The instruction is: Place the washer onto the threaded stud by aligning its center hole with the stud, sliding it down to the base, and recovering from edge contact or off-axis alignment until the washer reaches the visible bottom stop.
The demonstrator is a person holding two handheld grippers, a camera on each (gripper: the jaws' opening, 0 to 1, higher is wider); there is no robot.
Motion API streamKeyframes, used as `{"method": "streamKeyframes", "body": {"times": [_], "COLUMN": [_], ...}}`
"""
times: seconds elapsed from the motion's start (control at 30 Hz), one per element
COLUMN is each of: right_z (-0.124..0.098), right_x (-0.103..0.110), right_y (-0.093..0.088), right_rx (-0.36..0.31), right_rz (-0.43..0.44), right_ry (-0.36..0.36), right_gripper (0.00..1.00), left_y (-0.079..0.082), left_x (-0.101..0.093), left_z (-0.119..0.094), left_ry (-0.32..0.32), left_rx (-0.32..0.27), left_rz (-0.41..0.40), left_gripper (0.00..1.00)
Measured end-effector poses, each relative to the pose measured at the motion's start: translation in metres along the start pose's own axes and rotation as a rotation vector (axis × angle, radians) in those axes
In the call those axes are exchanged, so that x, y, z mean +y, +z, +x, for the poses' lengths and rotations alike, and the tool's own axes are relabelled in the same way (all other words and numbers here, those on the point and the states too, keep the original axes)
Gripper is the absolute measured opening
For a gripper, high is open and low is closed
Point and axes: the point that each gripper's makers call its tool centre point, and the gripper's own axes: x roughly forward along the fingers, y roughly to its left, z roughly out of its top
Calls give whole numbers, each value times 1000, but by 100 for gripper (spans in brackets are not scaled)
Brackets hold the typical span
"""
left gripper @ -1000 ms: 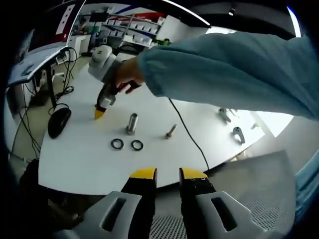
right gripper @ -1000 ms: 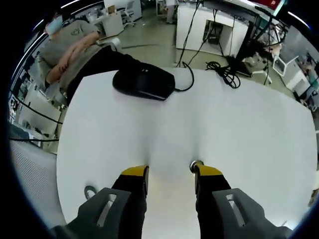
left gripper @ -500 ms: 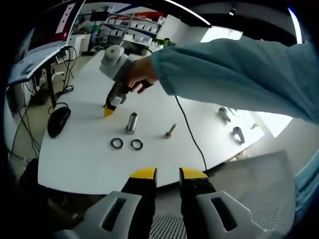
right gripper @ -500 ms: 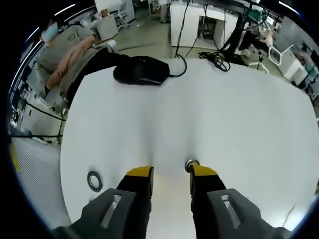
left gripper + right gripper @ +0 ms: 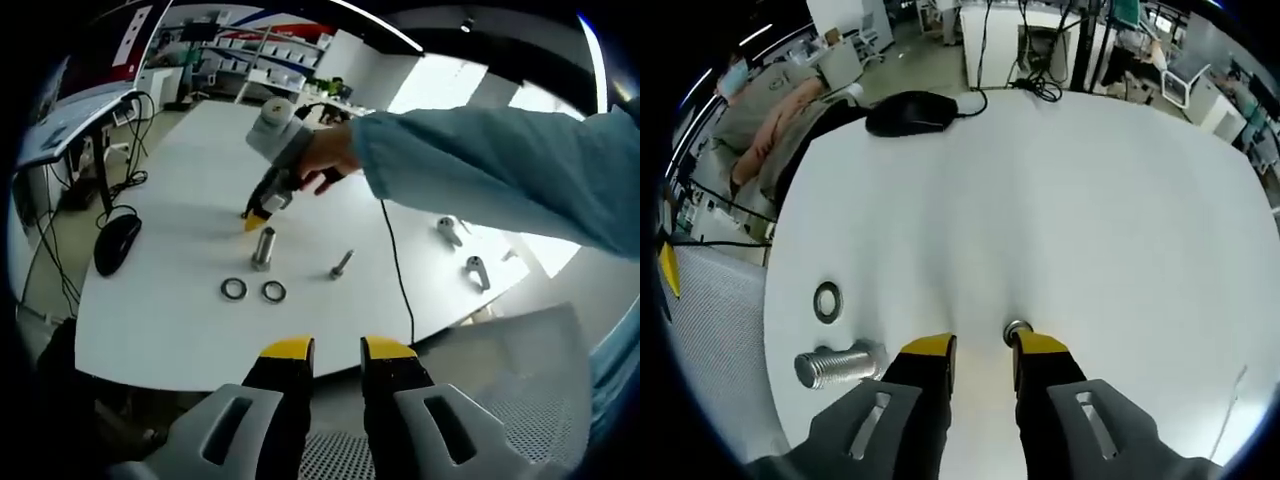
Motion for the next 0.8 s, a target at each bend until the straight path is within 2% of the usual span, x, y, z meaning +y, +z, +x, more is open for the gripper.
{"method": "streamKeyframes", "body": {"times": [0.07, 0.33, 0.6, 0.8], "right_z": [-2, -11, -19, -23], "right_x": [-2, 6, 11, 10], "right_y": [-7, -21, -34, -44], "right_rx": [2, 7, 52, 54], "right_rz": [10, -1, -47, -26], "right_ry": [-3, -15, -32, -27], "right_gripper": [24, 24, 24, 24], "left_y": [4, 4, 4, 2], "left_x": [1, 1, 2, 2], "left_z": [0, -1, -2, -3], "left_ry": [2, 5, 14, 13], "left_rx": [-18, -19, -21, -16], "left_rz": [1, -9, -15, -21], "left_gripper": [16, 17, 17, 16]}}
